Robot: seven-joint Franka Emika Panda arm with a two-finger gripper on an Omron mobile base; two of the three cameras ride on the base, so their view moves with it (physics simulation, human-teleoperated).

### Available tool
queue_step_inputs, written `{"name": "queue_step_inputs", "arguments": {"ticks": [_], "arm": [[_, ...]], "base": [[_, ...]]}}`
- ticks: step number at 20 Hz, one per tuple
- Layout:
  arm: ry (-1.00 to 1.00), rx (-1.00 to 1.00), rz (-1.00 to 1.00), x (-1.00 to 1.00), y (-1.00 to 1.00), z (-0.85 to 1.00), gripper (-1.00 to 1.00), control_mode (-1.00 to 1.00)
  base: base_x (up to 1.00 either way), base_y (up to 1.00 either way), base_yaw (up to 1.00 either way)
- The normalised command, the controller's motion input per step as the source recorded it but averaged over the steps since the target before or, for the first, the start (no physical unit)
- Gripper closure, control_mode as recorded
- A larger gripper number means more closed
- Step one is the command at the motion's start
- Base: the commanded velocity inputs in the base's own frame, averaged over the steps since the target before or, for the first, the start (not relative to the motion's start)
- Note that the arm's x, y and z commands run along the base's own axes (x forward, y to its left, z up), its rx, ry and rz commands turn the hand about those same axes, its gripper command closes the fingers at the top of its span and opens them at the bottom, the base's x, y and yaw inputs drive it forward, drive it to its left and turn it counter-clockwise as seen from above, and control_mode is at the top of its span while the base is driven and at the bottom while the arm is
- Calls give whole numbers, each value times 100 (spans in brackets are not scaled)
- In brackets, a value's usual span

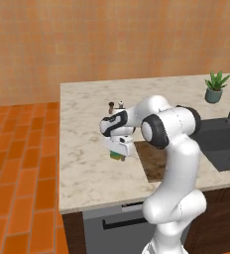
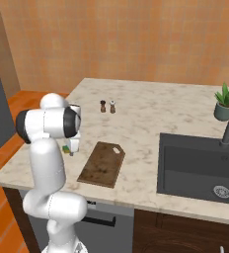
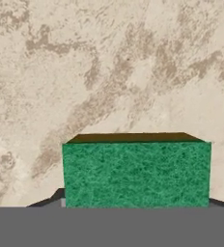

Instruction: Pick up the sponge from the counter and clean the cutting board by briefly scrubbing or pressing down on the cutting board. Once finished, release the sponge.

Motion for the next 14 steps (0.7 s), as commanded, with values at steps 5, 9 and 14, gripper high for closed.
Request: {"name": "queue_step_inputs", "arguments": {"ticks": [5, 9, 14], "arm": [[-24, 0, 2, -34, 2, 17, -100, -100], [-17, -3, 0, -26, 5, 43, -100, -100], [-23, 6, 8, -72, -32, 100, -100, -100]], "base": [[0, 0, 0], [0, 0, 0], [0, 0, 0]]}}
